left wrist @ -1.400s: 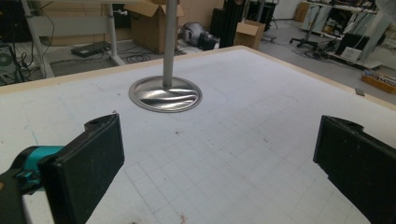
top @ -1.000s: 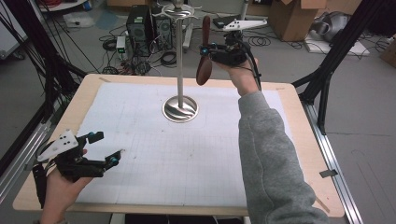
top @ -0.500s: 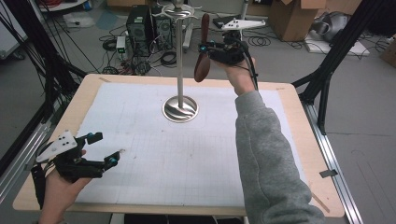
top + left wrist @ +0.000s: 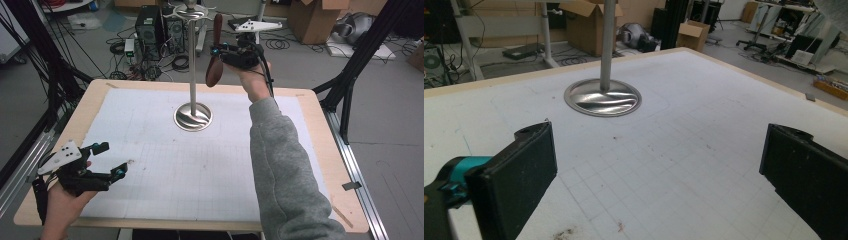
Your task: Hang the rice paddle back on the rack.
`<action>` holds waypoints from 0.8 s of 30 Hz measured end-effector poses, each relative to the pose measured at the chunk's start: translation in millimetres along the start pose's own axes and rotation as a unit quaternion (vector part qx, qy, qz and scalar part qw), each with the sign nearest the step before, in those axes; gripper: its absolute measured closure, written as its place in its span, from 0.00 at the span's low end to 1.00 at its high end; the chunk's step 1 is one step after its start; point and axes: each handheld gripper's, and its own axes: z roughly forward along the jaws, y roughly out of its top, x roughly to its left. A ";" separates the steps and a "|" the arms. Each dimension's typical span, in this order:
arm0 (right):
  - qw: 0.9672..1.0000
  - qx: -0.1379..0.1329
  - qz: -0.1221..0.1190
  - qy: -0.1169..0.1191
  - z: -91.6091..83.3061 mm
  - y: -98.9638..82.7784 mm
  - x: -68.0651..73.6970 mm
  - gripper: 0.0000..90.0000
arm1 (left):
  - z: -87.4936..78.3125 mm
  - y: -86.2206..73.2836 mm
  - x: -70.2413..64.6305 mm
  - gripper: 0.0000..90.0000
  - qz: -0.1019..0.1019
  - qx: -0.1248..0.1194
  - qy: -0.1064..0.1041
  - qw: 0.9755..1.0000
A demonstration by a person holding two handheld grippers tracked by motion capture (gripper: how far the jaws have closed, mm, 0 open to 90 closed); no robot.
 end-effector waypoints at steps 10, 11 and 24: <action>1.000 0.000 -0.007 -0.006 3.4 -0.2 2.1 0.86 | -2.7 1.6 -0.5 0.02 0.005 -0.009 0.007 1.000; 1.000 0.000 -0.007 -0.005 3.6 -0.2 1.9 0.86 | -2.3 1.4 -0.5 0.03 0.005 -0.009 0.007 1.000; 1.000 -0.005 -0.009 -0.005 9.2 -1.0 0.9 0.86 | -2.6 -1.9 -1.8 0.02 0.000 -0.003 0.007 1.000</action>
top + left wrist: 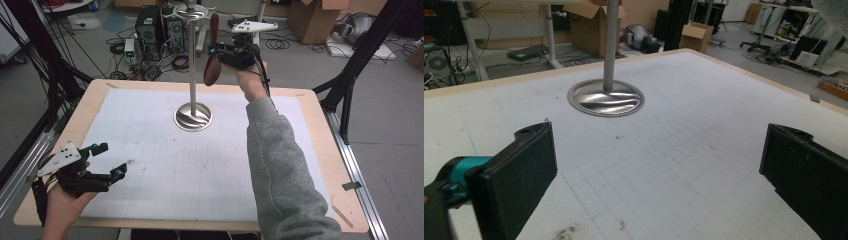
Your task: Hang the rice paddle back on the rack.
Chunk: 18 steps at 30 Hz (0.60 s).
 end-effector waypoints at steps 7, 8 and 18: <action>1.000 0.003 -0.001 -0.003 3.8 4.8 2.1 0.86 | -3.5 -0.6 0.3 0.02 0.001 -0.001 0.004 1.000; 1.000 0.003 -0.004 -0.004 4.6 5.1 2.5 0.86 | -4.0 -0.5 0.2 0.02 0.001 -0.001 0.003 1.000; 1.000 0.003 -0.001 -0.003 7.8 5.3 3.6 0.86 | -5.6 -1.5 -0.2 0.02 0.001 0.000 0.005 1.000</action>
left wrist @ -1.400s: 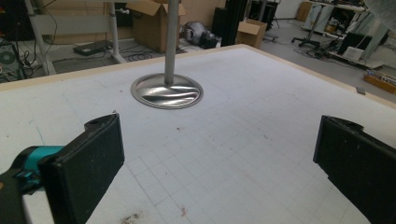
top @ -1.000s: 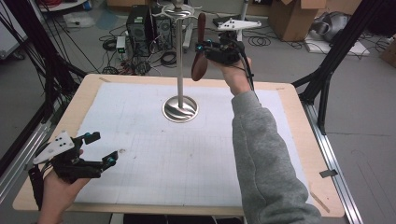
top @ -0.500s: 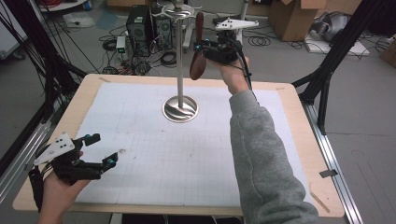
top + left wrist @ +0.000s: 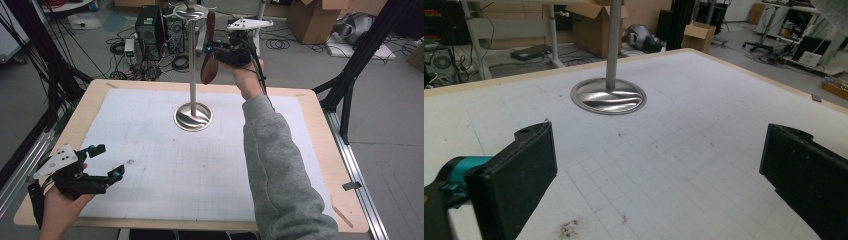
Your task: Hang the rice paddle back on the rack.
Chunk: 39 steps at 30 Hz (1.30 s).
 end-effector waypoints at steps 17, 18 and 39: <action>1.000 -0.011 0.015 0.006 1.6 -5.7 0.7 0.77 | 1.2 -1.7 -1.0 0.03 0.006 0.001 -0.002 1.000; 1.000 -0.010 0.019 0.006 0.8 -5.8 0.8 0.73 | 1.4 -1.9 -1.0 0.03 0.005 0.000 -0.001 1.000; 0.999 0.036 0.012 0.005 -8.8 -32.2 -3.0 0.09 | 11.0 2.2 4.4 0.02 0.004 0.002 -0.010 1.000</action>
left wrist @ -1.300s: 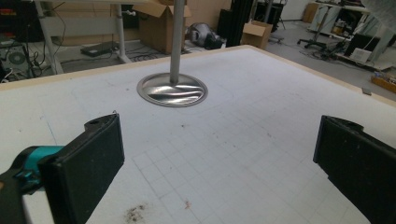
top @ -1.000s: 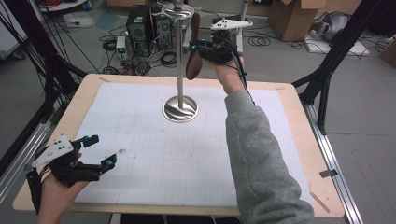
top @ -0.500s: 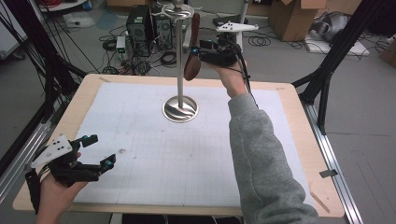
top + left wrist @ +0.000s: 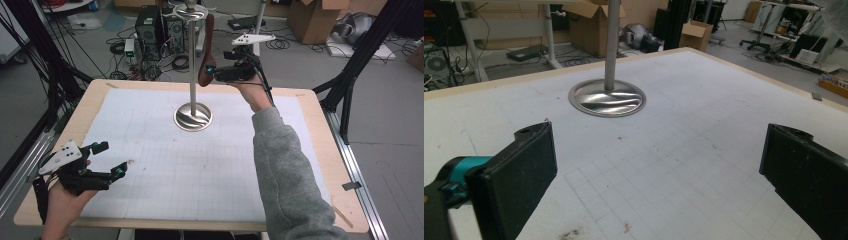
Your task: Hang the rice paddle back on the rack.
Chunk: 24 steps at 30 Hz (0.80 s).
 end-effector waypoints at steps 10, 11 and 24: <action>1.000 0.012 0.012 -0.019 -8.4 -10.1 -4.0 0.00 | 10.8 2.4 -0.4 0.03 0.001 0.001 -0.009 1.000; 1.000 0.012 0.014 -0.014 -9.9 -12.4 -5.3 0.00 | 11.5 2.6 -0.3 0.03 0.002 0.001 -0.010 1.000; 1.000 0.015 0.009 -0.010 -28.8 -29.8 -6.4 0.00 | 19.9 9.2 0.1 0.03 0.007 -0.008 -0.018 1.000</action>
